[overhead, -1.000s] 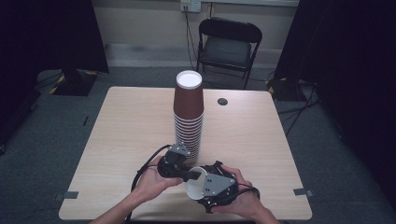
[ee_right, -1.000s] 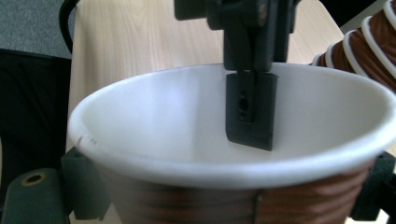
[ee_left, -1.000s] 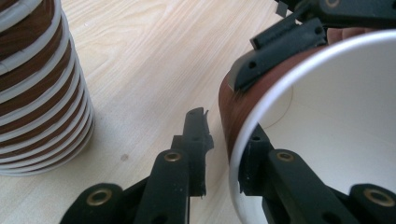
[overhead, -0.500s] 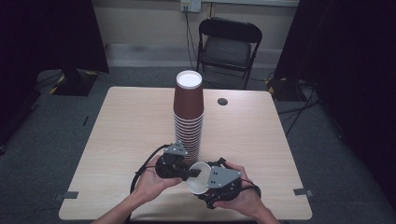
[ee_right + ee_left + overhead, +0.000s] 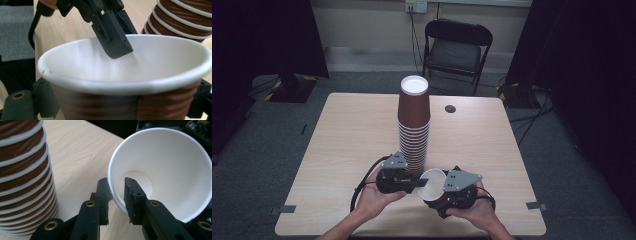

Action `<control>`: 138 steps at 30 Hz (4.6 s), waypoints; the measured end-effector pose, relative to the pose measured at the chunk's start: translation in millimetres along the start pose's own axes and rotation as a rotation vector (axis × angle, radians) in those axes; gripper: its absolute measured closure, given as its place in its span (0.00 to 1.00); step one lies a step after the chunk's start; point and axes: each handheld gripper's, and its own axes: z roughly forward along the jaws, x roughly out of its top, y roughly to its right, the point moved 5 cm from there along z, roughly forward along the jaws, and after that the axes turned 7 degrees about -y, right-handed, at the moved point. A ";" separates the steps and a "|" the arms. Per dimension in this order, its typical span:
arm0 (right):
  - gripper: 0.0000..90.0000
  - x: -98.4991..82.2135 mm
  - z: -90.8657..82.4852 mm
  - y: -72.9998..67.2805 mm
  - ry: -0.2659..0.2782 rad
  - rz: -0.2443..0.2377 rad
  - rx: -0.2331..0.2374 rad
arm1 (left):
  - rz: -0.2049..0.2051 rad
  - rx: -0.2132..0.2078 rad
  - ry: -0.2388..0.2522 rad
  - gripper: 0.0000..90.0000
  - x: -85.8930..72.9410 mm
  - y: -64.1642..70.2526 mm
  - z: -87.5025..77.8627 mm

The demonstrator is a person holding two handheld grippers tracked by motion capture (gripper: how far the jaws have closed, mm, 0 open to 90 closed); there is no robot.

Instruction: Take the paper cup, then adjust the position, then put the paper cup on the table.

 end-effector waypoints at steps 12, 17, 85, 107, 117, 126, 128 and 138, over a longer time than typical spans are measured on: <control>0.13 -5.0 -6.5 11.1 0.020 0.087 -0.015 | 0.002 0.029 0.112 0.75 -0.5 -0.2 -11.8; 0.13 -9.5 -7.2 18.6 0.029 0.145 -0.033 | -0.015 0.069 0.145 0.65 -5.1 -2.1 -17.8; 0.12 -27.5 5.5 175.0 0.177 0.571 -0.312 | -0.139 0.423 0.101 0.18 -86.3 -77.5 -70.2; 0.11 -50.9 54.0 186.2 0.154 0.626 -0.296 | -0.118 0.421 0.088 0.20 -89.0 -77.2 -70.8; 0.11 -57.8 56.2 181.7 0.142 0.602 -0.317 | -0.115 0.424 0.092 0.20 -88.5 -77.2 -70.8; 0.11 -65.5 49.3 173.8 0.125 0.585 -0.314 | -0.112 0.432 0.094 0.20 -87.3 -76.1 -70.9; 0.11 -67.5 47.2 171.1 0.119 0.584 -0.314 | -0.113 0.430 0.097 0.20 -87.3 -76.2 -71.2; 0.10 -73.5 43.6 161.2 0.086 0.568 -0.311 | -0.131 0.419 0.103 0.20 -87.7 -76.6 -71.6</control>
